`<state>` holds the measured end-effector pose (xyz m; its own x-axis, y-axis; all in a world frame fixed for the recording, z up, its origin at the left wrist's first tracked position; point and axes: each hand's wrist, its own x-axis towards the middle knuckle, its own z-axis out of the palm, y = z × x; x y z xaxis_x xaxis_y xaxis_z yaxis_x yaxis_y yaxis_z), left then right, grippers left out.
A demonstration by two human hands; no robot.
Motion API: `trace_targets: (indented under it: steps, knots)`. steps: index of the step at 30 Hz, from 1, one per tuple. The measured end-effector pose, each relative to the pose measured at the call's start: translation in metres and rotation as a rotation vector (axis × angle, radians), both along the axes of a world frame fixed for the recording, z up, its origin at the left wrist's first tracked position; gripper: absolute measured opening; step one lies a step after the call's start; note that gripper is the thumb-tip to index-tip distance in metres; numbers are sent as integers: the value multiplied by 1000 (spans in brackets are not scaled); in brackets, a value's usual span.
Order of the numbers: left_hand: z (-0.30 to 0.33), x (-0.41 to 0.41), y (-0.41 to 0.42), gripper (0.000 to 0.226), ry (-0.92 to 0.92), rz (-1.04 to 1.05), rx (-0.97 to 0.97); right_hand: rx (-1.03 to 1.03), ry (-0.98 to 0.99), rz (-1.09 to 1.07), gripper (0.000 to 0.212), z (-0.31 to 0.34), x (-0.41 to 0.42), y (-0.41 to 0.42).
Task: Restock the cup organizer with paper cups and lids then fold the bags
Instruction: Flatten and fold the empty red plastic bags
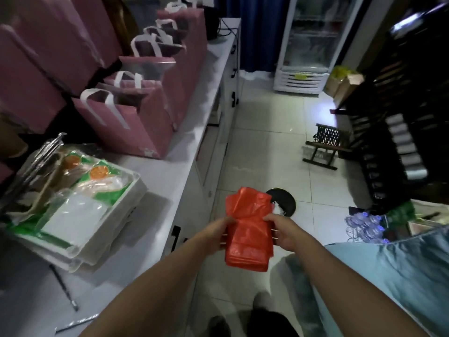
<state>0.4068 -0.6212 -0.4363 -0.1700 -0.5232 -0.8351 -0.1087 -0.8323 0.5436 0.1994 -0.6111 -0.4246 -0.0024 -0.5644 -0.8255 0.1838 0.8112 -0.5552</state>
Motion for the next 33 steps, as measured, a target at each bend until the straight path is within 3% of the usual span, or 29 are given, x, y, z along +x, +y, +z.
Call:
trace_targets:
  steps: [9,13,17,22,29,33]
  knots:
    - [-24,-116,-136,31,-31,-11,8,11,-22,-109,19,-35,-108,-122]
    - [-54,-169,-186,75,-47,-14,30,12,28,-140,20,-50,-158,-167]
    - [-70,-211,-230,47,-76,-2,73,25,66,-163,26,-75,-192,-209]
    - [-117,-246,-284,10,-97,-40,123,85,95,-214,18,-126,-218,-249]
    - [-232,-282,-351,13,-204,-262,-36,199,269,-270,12,-242,-238,-299]
    - [-300,-304,-370,22,-200,-266,-37,196,433,-218,7,-313,-253,-318]
